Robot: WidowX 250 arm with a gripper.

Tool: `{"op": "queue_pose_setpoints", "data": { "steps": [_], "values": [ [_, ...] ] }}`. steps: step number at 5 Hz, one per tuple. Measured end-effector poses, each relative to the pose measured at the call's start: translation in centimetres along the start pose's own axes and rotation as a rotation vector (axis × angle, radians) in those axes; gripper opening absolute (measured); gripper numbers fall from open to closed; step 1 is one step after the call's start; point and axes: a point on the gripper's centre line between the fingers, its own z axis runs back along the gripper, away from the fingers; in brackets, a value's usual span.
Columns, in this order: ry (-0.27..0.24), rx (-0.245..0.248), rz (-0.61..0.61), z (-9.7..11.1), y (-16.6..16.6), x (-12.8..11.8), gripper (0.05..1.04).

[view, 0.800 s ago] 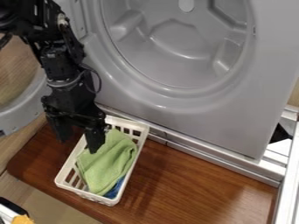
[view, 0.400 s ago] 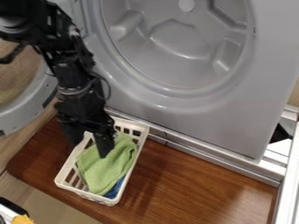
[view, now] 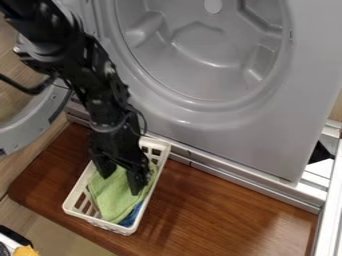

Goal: Moved the green scarf to the right side of the table

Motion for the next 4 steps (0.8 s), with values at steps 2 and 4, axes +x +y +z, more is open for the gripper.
{"op": "queue_pose_setpoints", "data": {
  "steps": [2, 4],
  "values": [
    [0.048, 0.080, 0.014, -2.3, -0.1, -0.7, 0.941],
    [0.086, 0.116, 0.027, -2.6, 0.4, -1.3, 0.351]
  ]
}}
